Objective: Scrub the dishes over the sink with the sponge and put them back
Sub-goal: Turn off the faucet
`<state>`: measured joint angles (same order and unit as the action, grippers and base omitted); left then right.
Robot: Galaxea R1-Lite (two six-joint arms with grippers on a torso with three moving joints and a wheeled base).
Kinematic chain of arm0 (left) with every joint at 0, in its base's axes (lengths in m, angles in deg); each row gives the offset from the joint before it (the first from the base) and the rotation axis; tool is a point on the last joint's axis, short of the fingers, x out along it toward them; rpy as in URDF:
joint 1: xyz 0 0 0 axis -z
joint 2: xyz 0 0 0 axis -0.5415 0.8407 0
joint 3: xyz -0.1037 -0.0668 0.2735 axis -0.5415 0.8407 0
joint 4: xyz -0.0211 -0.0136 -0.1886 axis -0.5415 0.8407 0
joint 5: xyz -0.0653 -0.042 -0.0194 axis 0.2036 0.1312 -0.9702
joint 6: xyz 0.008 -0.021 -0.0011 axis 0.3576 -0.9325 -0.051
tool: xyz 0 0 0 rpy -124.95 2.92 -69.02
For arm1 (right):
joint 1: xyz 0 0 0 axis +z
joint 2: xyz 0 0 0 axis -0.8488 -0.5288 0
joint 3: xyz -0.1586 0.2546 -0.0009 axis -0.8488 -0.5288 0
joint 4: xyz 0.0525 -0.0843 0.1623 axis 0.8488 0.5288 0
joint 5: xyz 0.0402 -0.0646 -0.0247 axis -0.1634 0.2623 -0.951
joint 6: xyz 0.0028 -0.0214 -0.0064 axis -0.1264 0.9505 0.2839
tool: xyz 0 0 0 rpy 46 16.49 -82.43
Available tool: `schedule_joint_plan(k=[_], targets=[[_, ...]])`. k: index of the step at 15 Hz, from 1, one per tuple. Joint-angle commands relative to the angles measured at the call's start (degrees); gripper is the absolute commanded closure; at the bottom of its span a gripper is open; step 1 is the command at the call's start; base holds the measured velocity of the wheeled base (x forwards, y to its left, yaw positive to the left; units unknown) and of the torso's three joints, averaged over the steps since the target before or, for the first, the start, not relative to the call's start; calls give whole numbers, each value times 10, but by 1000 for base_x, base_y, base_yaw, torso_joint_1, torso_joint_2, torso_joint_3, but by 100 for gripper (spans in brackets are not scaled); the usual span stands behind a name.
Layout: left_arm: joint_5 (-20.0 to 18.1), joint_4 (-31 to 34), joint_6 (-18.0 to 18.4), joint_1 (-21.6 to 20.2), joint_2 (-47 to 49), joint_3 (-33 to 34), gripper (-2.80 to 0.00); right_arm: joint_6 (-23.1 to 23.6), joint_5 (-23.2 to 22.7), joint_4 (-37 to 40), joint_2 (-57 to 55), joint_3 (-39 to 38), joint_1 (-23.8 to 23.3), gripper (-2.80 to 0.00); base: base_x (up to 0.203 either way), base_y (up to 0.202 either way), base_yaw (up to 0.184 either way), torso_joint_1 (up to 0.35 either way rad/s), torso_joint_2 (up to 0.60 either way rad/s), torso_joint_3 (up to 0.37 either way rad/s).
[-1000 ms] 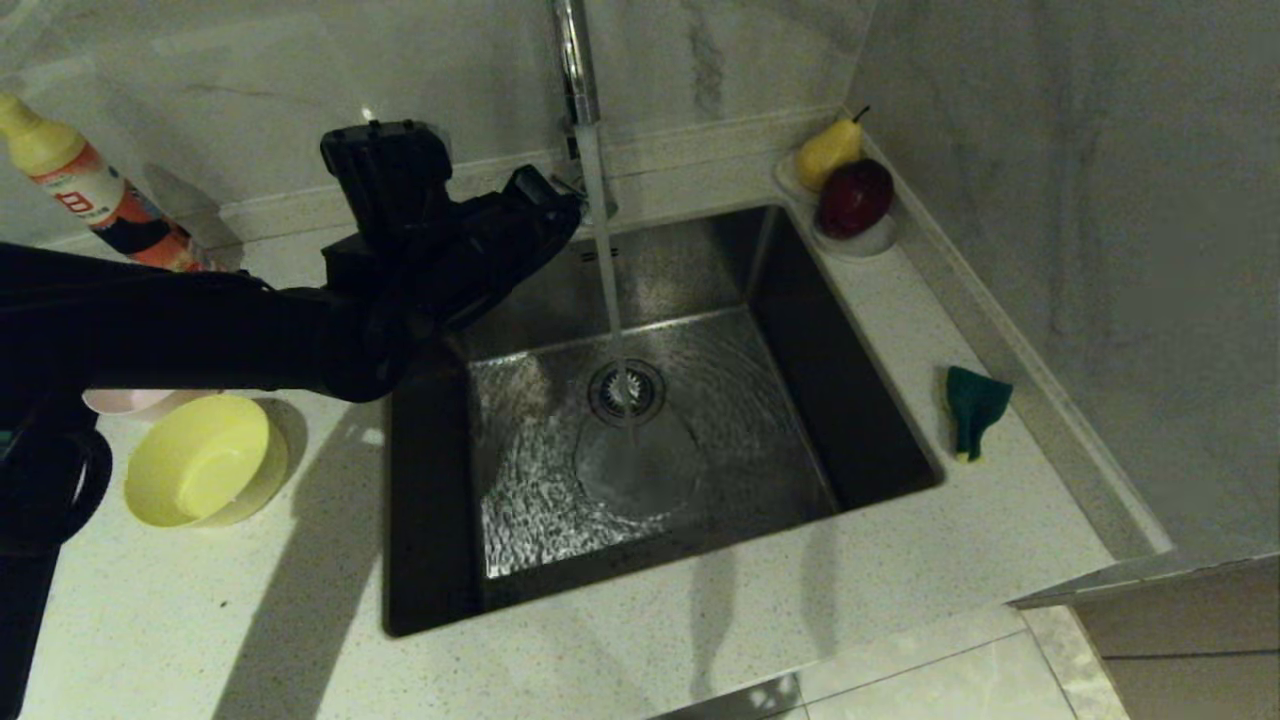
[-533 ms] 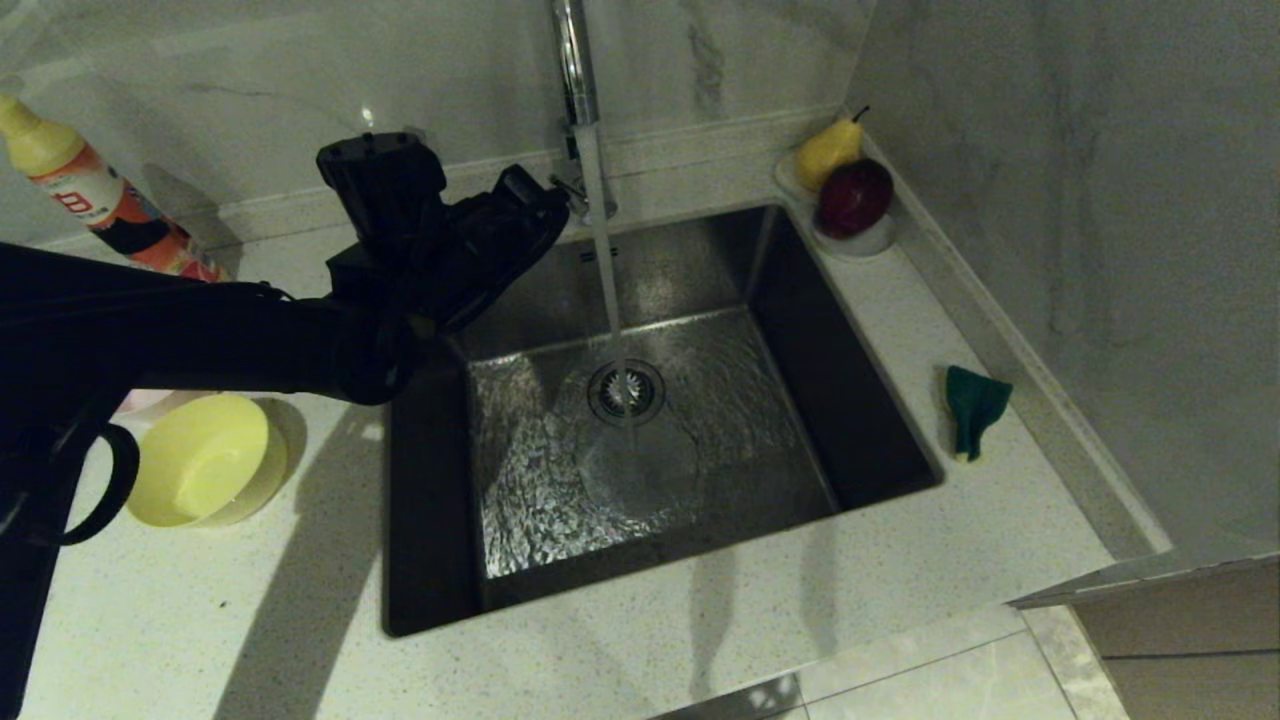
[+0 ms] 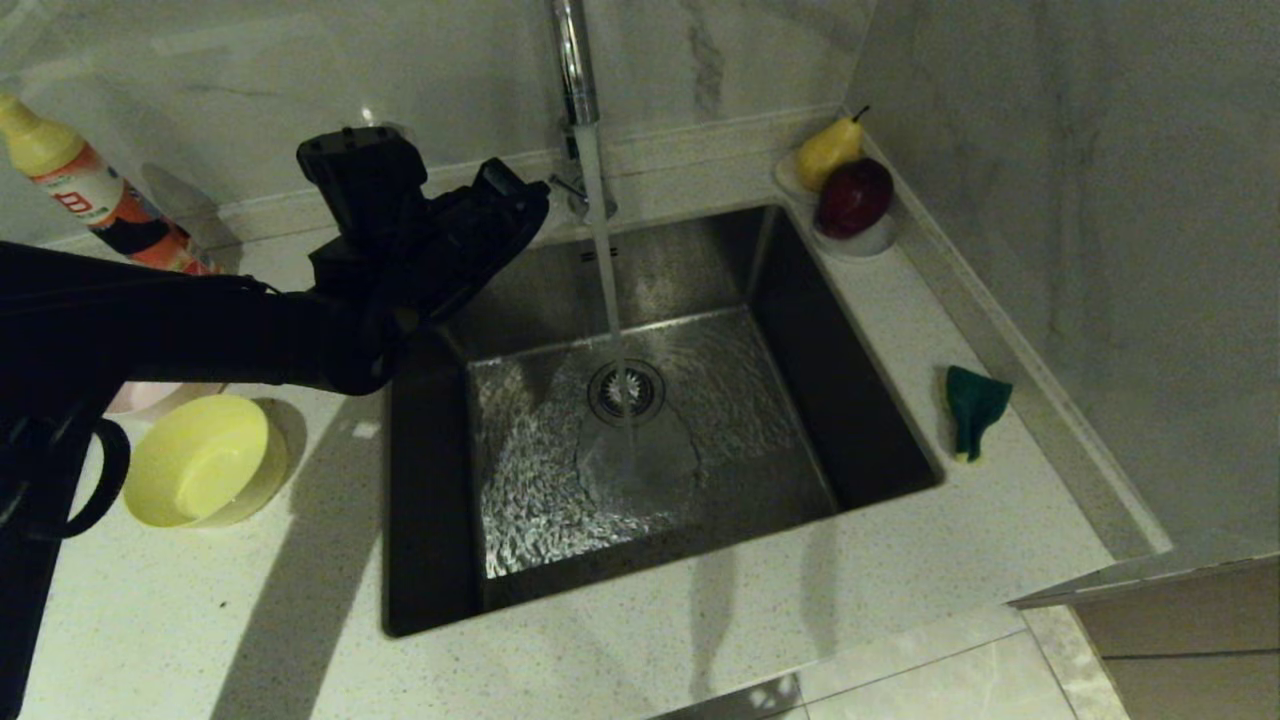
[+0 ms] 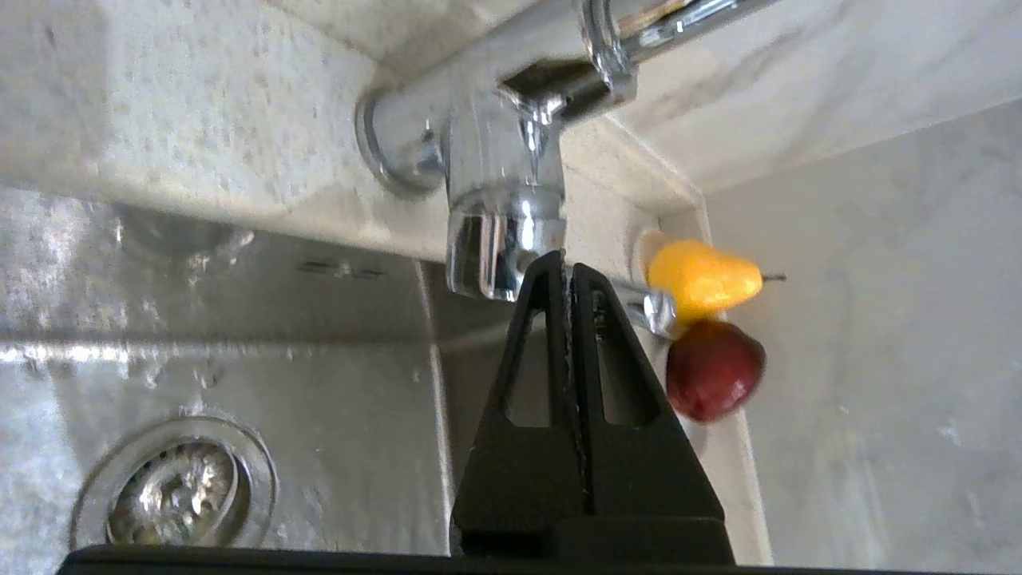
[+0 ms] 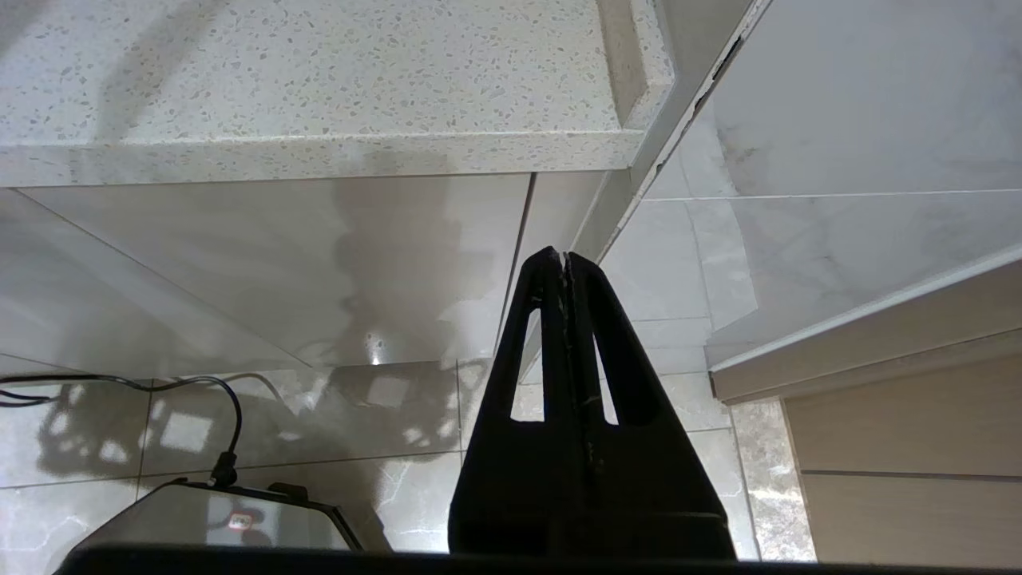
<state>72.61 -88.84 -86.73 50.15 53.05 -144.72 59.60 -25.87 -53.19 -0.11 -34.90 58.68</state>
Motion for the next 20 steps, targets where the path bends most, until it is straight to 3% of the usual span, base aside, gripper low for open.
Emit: schedule_joint_plan(k=[1,4,9,14,20], targets=[[-24,-2,-7,0,-30,31,0,0,-1,0,2,0,0,0,0,0,0,0,0,0],[-84,-4,-9,0,-64,65,0,0,-1,0,2,0,0,0,0,0,0,0,0,0],[-90,-1,-9,0,-49,43,0,0,-1,0,2,0,0,0,0,0,0,0,0,0],[-92,10,-9,0,6,-47,0,0,-1,0,2,0,0,0,0,0,0,0,0,0],[-95,10,-15,1,34,-65,0,0,-1,0,2,0,0,0,0,0,0,0,0,0]])
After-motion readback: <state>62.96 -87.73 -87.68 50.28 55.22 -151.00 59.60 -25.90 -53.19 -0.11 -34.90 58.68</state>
